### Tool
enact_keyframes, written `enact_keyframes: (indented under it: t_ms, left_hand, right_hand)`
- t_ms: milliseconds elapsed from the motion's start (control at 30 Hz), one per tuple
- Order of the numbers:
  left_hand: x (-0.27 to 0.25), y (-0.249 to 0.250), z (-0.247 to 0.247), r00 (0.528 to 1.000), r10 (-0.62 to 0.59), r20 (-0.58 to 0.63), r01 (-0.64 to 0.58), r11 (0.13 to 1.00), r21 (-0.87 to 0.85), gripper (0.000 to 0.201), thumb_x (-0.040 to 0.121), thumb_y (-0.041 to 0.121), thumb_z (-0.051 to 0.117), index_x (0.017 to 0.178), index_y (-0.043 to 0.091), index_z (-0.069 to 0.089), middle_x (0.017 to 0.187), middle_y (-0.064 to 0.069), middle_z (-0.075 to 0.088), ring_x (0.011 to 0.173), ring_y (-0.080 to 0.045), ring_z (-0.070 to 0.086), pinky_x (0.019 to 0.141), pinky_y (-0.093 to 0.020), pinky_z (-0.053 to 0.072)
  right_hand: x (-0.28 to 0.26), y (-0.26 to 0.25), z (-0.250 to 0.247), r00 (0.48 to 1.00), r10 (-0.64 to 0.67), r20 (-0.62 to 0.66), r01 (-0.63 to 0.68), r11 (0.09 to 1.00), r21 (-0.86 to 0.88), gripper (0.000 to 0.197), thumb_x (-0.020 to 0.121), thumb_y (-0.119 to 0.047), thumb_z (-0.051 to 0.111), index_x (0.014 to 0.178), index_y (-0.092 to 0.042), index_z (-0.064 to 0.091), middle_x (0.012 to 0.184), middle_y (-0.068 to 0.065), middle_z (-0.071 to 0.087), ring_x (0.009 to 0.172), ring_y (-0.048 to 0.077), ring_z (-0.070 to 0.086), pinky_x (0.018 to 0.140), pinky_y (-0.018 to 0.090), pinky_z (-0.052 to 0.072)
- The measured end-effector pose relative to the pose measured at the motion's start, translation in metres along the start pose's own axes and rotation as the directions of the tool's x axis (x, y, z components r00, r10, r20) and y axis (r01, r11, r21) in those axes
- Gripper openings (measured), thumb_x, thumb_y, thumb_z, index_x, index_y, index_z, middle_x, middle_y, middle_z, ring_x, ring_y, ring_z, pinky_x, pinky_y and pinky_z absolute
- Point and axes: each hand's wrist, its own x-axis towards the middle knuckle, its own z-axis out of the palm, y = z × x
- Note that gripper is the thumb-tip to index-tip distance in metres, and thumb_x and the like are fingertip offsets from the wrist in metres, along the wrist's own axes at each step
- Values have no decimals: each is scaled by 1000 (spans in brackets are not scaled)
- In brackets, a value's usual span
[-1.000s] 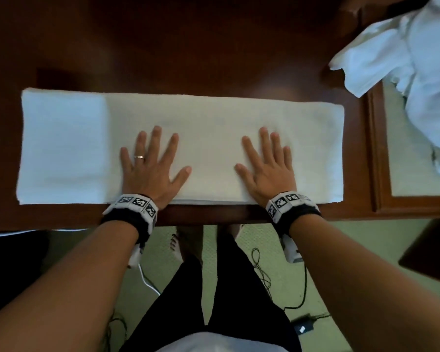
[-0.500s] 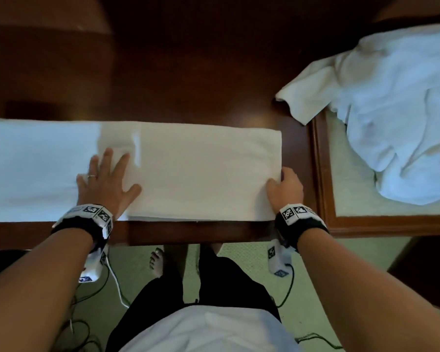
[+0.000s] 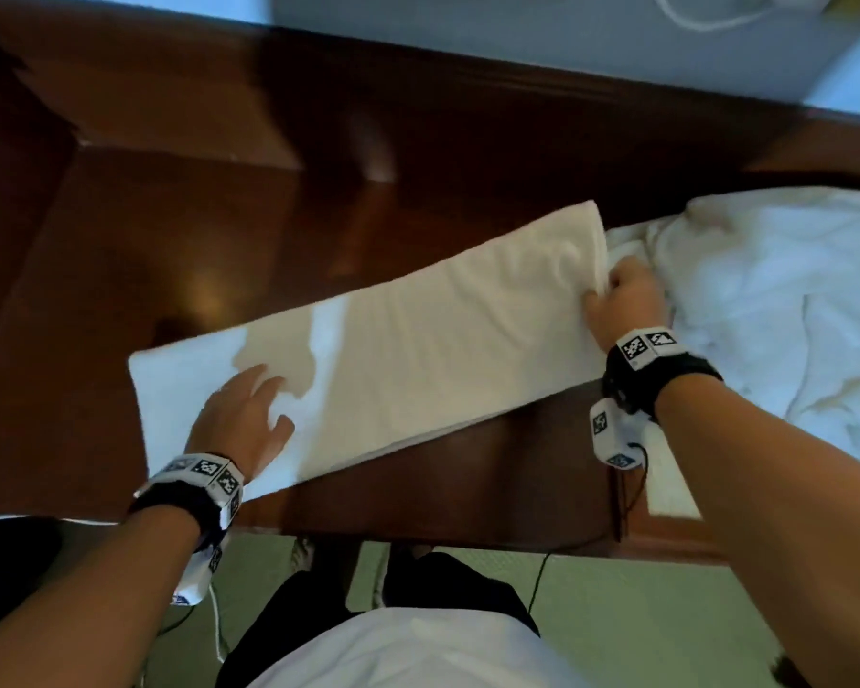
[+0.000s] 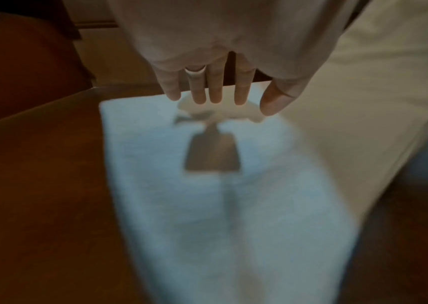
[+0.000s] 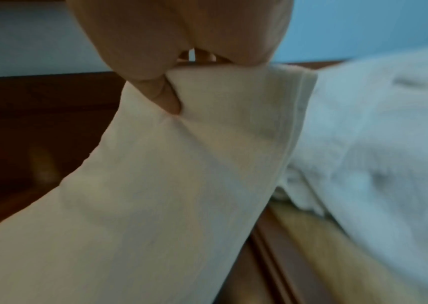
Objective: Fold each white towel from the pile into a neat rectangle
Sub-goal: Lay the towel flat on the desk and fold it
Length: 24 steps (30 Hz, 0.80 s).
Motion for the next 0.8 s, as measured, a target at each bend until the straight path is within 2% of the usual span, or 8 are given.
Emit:
enact_keyframes:
  t_ms: [133,233,300,367,433,567,700,800]
  left_hand:
    - [-5,-4,2,983,160,86,-171,976,137,47,70,24,82,114,10,74,135,-18,60,119,-38,61,93,-52,53]
    - [-8,3,0,942,314,121,-331,928,170,43,71,37,54,99,15,79,125,-17,65,108,-36,66,83,-50,56]
    - [-8,7,0,908,397,134,-415,896,158,50,71,39,43,95,16,80,123,-16,67,106,-35,68,81,-48,57]
    - [-5,8,-7,890,431,148,-450,883,134,49,73,39,42,95,16,80,121,-14,68,101,-33,70,78,-46,58]
    - [-1,2,-18,885,438,156,-456,883,111,48,75,39,42,96,16,79,119,-12,69,98,-33,70,77,-45,57]
    - [13,-26,-44,885,464,47,-466,879,103,50,79,37,44,113,15,73,123,-9,65,107,-34,63,82,-46,53]
    - [30,-48,-62,881,466,-84,-455,882,122,50,78,28,54,125,13,65,126,-9,60,111,-33,56,84,-46,50]
    - [38,-48,-58,790,610,-61,-593,785,179,47,78,30,48,119,14,67,120,-9,61,104,-34,59,81,-44,50]
  right_hand:
    - [30,-25,-48,978,15,-207,-25,999,-45,18,89,-22,56,102,-15,47,94,9,51,85,35,52,73,42,45]
    - [25,-46,-63,944,83,-319,-90,996,-6,19,89,-22,51,105,-17,45,91,7,50,92,38,56,79,45,44]
    - [8,-64,-60,948,17,-317,-38,998,-59,21,89,-22,52,108,-15,46,90,6,49,88,34,52,73,41,38]
    - [-21,-80,-46,955,-110,-277,76,988,-133,22,89,-24,56,108,-14,49,88,5,49,81,31,48,69,39,35]
    - [-56,-90,-20,945,-256,-204,218,957,-192,26,86,-25,60,106,-13,51,88,6,54,77,33,52,65,38,39]
    - [-139,-106,62,869,-495,-19,479,850,-217,33,72,-20,73,98,-10,55,85,11,61,66,36,60,50,33,36]
    - [-208,-112,153,850,-499,167,526,813,-249,46,53,-16,83,92,-12,59,82,9,60,66,33,60,43,33,39]
    - [-241,-101,187,873,-410,265,480,818,-315,46,52,-13,79,94,-13,59,99,11,60,81,34,59,57,37,45]
